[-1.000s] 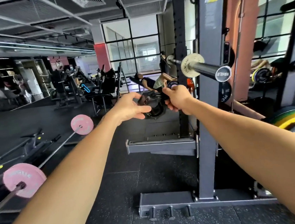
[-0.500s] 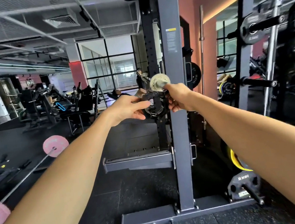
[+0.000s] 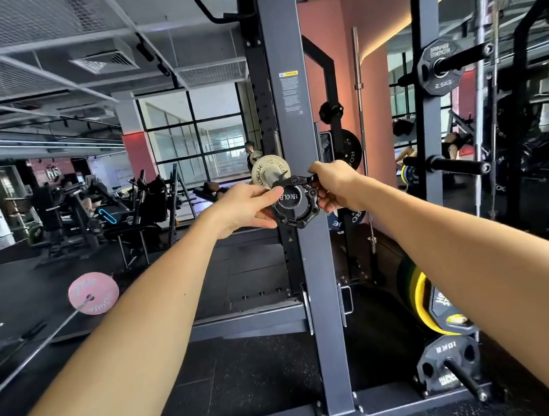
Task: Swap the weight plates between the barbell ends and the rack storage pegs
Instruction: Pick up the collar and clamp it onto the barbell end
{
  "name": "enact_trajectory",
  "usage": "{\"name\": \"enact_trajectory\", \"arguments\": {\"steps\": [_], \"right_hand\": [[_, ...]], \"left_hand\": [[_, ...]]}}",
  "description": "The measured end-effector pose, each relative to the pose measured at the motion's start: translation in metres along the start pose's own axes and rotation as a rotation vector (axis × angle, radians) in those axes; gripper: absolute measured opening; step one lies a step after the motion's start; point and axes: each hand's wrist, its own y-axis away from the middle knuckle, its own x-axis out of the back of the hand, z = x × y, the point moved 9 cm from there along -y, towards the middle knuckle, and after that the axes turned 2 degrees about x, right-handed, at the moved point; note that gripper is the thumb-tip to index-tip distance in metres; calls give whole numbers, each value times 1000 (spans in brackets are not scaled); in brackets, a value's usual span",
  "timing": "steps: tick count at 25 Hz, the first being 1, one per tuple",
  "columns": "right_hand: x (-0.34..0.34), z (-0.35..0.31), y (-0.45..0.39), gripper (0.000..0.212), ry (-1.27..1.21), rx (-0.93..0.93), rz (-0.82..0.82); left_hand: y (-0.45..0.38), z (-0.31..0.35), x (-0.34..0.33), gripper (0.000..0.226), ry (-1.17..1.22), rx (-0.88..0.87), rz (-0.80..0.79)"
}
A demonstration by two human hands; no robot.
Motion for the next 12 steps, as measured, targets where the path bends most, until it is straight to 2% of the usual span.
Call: {"name": "enact_trajectory", "arguments": {"steps": [3, 8, 12], "right_hand": [[1, 6, -11, 31, -16, 0, -13], [-2, 9, -27, 31, -18, 28, -5], [-7, 16, -44, 31, -25, 26, -22]], "left_hand": [[-6, 0, 0, 43, -27, 2, 59], [-16, -2, 0, 29, 0, 9, 141], [-33, -10, 2, 35, 17, 21, 191]]}}
